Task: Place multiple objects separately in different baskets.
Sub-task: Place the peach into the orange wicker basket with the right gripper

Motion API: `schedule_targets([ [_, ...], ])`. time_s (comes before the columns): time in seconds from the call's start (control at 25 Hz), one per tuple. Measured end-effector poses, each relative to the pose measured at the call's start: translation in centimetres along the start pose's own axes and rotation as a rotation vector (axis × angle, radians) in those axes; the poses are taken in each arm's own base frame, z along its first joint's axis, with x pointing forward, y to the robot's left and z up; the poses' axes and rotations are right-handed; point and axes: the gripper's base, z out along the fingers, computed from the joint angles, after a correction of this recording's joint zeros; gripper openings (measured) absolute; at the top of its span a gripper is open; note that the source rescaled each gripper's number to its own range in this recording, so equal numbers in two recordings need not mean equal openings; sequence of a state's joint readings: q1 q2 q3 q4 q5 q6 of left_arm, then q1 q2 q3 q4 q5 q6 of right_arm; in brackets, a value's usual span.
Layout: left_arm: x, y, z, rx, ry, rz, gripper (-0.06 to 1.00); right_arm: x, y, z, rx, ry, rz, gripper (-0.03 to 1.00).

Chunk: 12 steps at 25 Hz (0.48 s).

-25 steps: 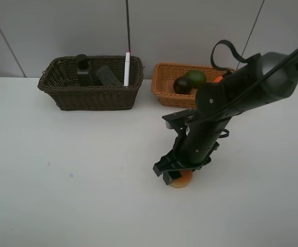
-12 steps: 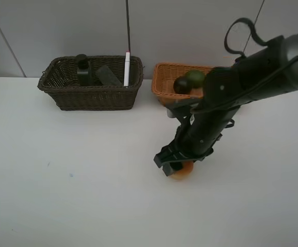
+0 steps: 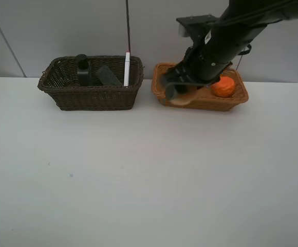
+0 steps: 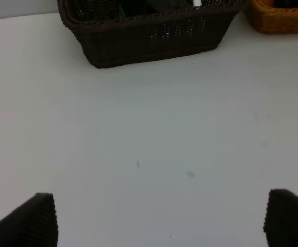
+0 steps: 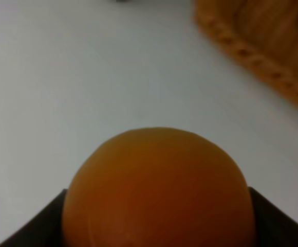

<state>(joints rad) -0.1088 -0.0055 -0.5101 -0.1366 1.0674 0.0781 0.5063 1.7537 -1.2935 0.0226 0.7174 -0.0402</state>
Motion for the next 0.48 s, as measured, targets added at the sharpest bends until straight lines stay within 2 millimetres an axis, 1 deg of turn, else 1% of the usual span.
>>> schedule_targets([
  [0.12,0.0,0.0,0.0,0.0,0.0,0.0,0.98,-1.7,-4.7,1.7,0.058,-0.032,0.099,0.6],
  [0.24,0.0,0.0,0.0,0.0,0.0,0.0,0.98,-2.2,-8.9,4.5,0.105,-0.023,0.174,0.6],
  [0.36,0.0,0.0,0.0,0.0,0.0,0.0,0.98,-2.0,-11.1,7.1,0.124,0.013,0.211,0.6],
  [0.48,0.0,0.0,0.0,0.0,0.0,0.0,0.98,-1.6,-12.1,9.0,0.127,0.038,0.229,0.6],
])
